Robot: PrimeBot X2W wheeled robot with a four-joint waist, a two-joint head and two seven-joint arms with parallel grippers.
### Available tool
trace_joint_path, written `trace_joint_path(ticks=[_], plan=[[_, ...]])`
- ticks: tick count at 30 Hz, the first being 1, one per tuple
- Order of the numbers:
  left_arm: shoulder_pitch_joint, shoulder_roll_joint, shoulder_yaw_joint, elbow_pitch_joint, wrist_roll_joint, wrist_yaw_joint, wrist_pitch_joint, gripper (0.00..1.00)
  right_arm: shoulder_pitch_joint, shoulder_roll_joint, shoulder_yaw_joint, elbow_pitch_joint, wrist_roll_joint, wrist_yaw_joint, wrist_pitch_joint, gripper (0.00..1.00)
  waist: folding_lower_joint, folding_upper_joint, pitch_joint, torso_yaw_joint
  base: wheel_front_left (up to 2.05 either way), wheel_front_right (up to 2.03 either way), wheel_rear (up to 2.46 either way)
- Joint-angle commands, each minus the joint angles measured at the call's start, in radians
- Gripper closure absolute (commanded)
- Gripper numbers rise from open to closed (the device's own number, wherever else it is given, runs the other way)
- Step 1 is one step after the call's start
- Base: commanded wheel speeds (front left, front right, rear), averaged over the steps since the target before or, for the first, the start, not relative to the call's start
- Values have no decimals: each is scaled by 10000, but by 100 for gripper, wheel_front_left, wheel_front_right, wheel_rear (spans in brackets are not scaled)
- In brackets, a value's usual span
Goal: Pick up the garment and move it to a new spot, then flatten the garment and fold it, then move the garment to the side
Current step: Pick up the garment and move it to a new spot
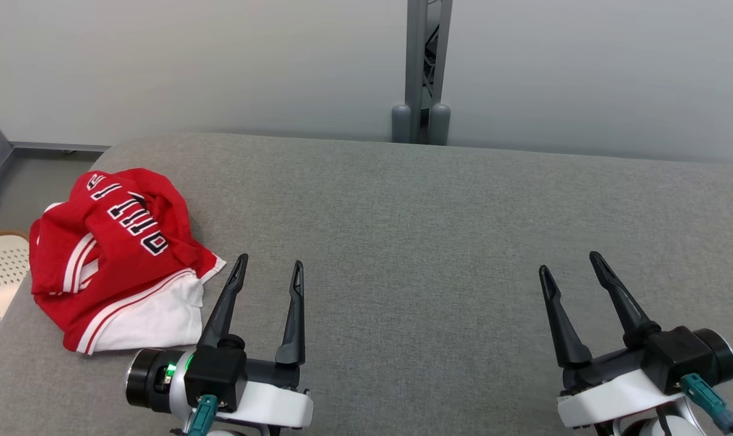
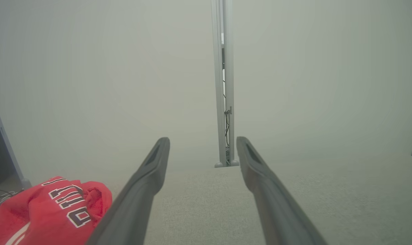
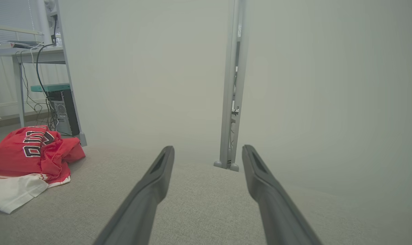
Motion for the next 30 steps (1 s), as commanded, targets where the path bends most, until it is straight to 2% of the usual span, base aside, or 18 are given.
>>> trace_joint_path(ticks=[1, 24, 30], plan=[[-172, 46, 28, -31, -2, 90, -44, 0, 63, -57, 17, -34, -16, 18, -49, 0, 0, -1, 7, 223, 0, 0, 0], [83, 43, 169, 55, -344, 601, -44, 0, 153, -184, 445, -182, 86, 17, -32, 0, 0, -1, 166, 2770, 0, 0, 0], [126, 43, 181, 156, -428, 656, -44, 0, 286, -204, 601, 158, 219, 17, -32, 0, 0, -1, 37, 3332, 0, 0, 0]])
